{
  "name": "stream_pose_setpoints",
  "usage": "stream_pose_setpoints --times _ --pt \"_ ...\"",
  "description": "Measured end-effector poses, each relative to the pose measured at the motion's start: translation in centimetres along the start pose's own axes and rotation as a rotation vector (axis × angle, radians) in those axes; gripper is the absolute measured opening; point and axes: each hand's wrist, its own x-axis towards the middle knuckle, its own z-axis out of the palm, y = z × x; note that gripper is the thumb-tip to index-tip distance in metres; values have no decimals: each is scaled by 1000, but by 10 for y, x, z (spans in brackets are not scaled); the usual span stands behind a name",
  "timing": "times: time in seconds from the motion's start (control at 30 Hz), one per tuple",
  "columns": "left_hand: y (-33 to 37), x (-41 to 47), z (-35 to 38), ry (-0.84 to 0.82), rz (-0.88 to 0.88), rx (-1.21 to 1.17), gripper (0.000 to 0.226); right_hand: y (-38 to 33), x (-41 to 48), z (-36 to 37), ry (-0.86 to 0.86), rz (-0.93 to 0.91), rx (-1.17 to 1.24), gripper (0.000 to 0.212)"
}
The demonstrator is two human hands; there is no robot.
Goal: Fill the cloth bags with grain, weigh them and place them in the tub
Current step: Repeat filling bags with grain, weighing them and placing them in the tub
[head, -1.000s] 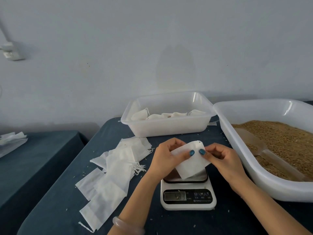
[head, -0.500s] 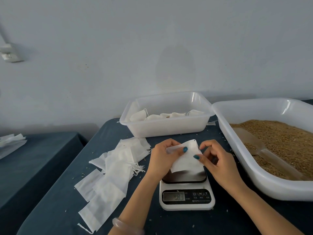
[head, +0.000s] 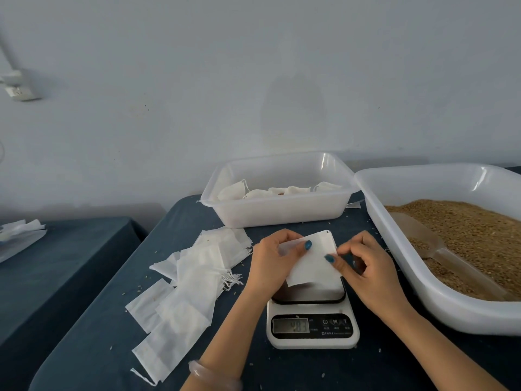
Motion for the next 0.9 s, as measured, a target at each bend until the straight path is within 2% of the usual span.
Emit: stream_pose_setpoints --times 0.13,0.27,0.33,0.47,0.57,0.67,0.8,0.9 --pt "-2 0 1 12 14 9 11 -6 1 -1 -33 28 208 23" --pt "-4 0 1 6 9 23 11 -5 -1 -3 -58 -1 125 14" --pt "-4 -1 1 2 12 30 10 -5 -2 -3 -51 -47 44 21" --pt "-6 2 0 27 -17 3 10 -6 -4 -3 -50 -68 -78 49" --pt "-7 3 -2 51 -44 -72 10 -6 -4 -4 -79 -96 -73 55" --pt "-8 4 -3 61 -55 -82 8 -6 -5 -2 -98 -145 -102 49" --pt "-7 4 -2 29 -66 -107 8 -6 -7 -1 -107 -125 -98 42" --pt "-6 4 -2 2 -66 -112 11 -6 -7 -1 -137 -120 -75 22"
